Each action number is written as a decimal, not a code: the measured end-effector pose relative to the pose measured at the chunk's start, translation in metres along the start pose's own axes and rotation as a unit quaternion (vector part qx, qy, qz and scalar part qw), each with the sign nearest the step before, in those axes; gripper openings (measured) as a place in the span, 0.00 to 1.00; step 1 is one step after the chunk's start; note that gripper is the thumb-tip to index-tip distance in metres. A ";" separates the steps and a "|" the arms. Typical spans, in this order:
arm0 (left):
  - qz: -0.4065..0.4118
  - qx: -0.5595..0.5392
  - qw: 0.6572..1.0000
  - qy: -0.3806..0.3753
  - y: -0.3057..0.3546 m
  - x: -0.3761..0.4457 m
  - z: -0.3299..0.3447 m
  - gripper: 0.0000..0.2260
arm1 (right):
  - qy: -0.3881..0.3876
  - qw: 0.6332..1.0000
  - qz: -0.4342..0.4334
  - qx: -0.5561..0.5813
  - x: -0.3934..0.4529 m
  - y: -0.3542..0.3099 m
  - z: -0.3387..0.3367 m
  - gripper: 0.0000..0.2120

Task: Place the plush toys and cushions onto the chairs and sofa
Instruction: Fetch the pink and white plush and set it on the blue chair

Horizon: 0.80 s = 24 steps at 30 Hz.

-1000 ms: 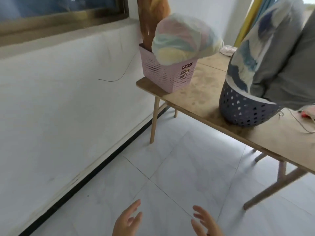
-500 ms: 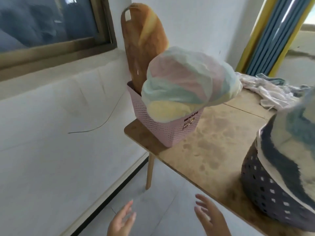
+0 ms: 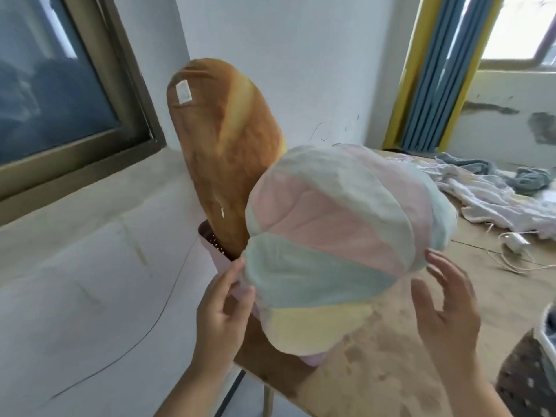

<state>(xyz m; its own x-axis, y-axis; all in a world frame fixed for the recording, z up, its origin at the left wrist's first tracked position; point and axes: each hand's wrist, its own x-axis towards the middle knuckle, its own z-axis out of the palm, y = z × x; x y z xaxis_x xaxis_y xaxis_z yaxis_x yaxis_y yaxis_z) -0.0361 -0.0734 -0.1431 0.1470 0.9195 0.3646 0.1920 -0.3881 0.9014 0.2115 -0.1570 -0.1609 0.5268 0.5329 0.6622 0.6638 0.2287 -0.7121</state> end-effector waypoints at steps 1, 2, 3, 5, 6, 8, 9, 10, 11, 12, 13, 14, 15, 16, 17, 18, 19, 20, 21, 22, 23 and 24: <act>0.038 0.013 0.999 -0.014 0.010 0.023 0.002 0.15 | 0.032 0.998 -0.024 -0.041 0.021 -0.007 0.007 0.28; 0.073 0.021 0.997 -0.032 0.020 0.044 0.006 0.16 | 0.051 0.995 -0.029 -0.085 0.041 -0.015 0.015 0.31; 0.104 0.029 0.993 -0.049 0.028 0.061 0.010 0.18 | 0.058 0.990 -0.016 -0.129 0.061 -0.022 0.021 0.34; 0.137 0.050 0.985 -0.094 0.034 0.089 0.020 0.27 | 0.040 0.979 0.034 -0.198 0.095 -0.032 0.033 0.37; 0.139 0.064 0.981 -0.115 0.032 0.099 0.026 0.35 | 0.017 0.971 0.062 -0.229 0.109 -0.034 0.038 0.39; 0.111 0.102 0.978 -0.147 0.023 0.109 0.038 0.53 | -0.050 0.953 0.128 -0.269 0.131 -0.029 0.045 0.41; 0.107 0.144 0.972 -0.154 0.015 0.110 0.045 0.55 | -0.090 0.943 0.161 -0.278 0.137 -0.024 0.050 0.41; 0.119 0.194 0.961 -0.160 0.007 0.111 0.054 0.54 | -0.124 0.932 0.187 -0.284 0.140 -0.018 0.053 0.42; 0.124 0.219 0.952 -0.173 0.001 0.110 0.061 0.49 | -0.151 0.922 0.208 -0.291 0.140 -0.012 0.056 0.43; 0.127 0.216 0.954 -0.166 -0.004 0.110 0.066 0.44 | -0.172 0.911 0.224 -0.302 0.139 -0.007 0.059 0.44; 0.142 0.204 0.958 -0.141 -0.009 0.108 0.070 0.41 | -0.188 0.902 0.232 -0.312 0.138 -0.004 0.059 0.44; 0.157 0.193 0.960 -0.129 -0.013 0.107 0.072 0.38 | -0.199 0.897 0.234 -0.317 0.138 -0.001 0.058 0.44; 0.178 0.179 0.962 -0.102 -0.018 0.107 0.073 0.37 | -0.205 0.896 0.236 -0.317 0.140 0.002 0.055 0.44; 0.188 0.164 0.965 -0.078 -0.019 0.107 0.072 0.35 | -0.212 0.895 0.238 -0.311 0.145 0.002 0.052 0.44; 0.199 0.161 0.965 -0.049 -0.022 0.107 0.071 0.35 | -0.218 0.895 0.242 -0.305 0.151 0.002 0.048 0.44; 0.207 0.159 0.965 -0.026 -0.021 0.108 0.068 0.35 | -0.226 0.892 0.243 -0.307 0.159 0.001 0.044 0.44; 0.217 0.158 0.963 -0.011 -0.022 0.108 0.066 0.35 | -0.234 0.886 0.237 -0.323 0.168 0.001 0.041 0.43; 0.226 0.170 0.959 0.006 -0.021 0.105 0.064 0.35 | -0.243 0.876 0.224 -0.351 0.177 0.000 0.041 0.42; 0.226 0.183 0.957 0.012 -0.023 0.101 0.061 0.34 | -0.252 0.867 0.208 -0.375 0.183 0.000 0.042 0.41; 0.214 0.197 0.957 0.007 -0.024 0.095 0.059 0.34 | -0.265 0.863 0.191 -0.384 0.188 0.000 0.044 0.42; 0.189 0.211 0.959 -0.002 -0.030 0.090 0.059 0.35 | -0.281 0.863 0.182 -0.377 0.190 0.003 0.047 0.45; 0.145 0.217 0.965 -0.020 -0.030 0.086 0.056 0.37 | -0.296 0.868 0.180 -0.356 0.189 0.007 0.050 0.48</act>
<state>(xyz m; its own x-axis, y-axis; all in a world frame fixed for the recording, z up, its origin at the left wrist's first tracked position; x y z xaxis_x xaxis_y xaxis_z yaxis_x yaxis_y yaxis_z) 0.0248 0.0138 -0.1518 0.2907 0.7685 0.5700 0.5244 -0.6263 0.5769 0.2888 -0.0135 -0.0520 0.5427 0.8390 0.0401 0.7835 -0.4885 -0.3840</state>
